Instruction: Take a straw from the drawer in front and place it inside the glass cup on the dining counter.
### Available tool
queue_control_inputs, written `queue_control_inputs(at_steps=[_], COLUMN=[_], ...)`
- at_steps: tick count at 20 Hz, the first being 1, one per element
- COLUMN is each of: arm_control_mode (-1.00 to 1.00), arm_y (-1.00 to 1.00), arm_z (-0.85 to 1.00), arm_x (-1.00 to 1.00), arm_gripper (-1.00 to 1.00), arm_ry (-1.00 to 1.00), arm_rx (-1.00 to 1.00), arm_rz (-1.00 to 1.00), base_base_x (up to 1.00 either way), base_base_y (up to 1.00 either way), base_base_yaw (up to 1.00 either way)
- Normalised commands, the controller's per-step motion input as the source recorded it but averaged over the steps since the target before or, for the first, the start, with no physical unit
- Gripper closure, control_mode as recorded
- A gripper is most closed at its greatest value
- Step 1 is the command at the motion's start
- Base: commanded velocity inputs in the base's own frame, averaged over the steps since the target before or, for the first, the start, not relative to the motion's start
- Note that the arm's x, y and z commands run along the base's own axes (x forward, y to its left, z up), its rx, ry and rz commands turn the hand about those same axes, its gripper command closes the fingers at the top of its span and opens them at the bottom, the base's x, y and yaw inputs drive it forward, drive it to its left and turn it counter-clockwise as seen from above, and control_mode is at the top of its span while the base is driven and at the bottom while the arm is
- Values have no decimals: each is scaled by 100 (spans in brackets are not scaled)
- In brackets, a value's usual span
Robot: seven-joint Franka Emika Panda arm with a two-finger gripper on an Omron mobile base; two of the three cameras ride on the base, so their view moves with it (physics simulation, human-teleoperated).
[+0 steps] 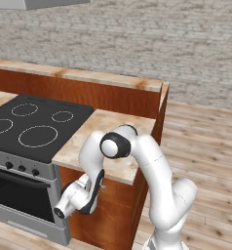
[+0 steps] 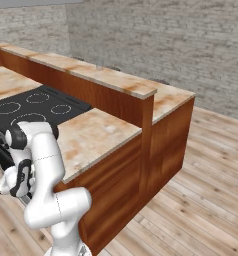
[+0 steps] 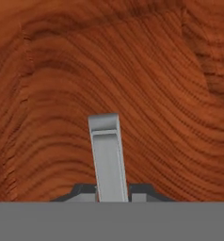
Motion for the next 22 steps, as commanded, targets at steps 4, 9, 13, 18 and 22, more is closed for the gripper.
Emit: queue_control_inputs(at_steps=[4,9,13,18,22], arm_control_mode=[-100,-100,-100,-100,-100], arm_y=[1,5,3,1,1], arm_z=[0,0,0,0,0], arm_x=[-3,-22,-26,-27,-34], arm_gripper=[100,100,100,100,100], arm_ry=[-9,-12,-7,-4,-1], arm_rx=[0,0,0,0,0], arm_rz=[0,0,0,0,-2], base_base_x=[0,0,0,0,0], base_base_y=[0,0,0,0,0], base_base_yaw=[0,0,0,0,0])
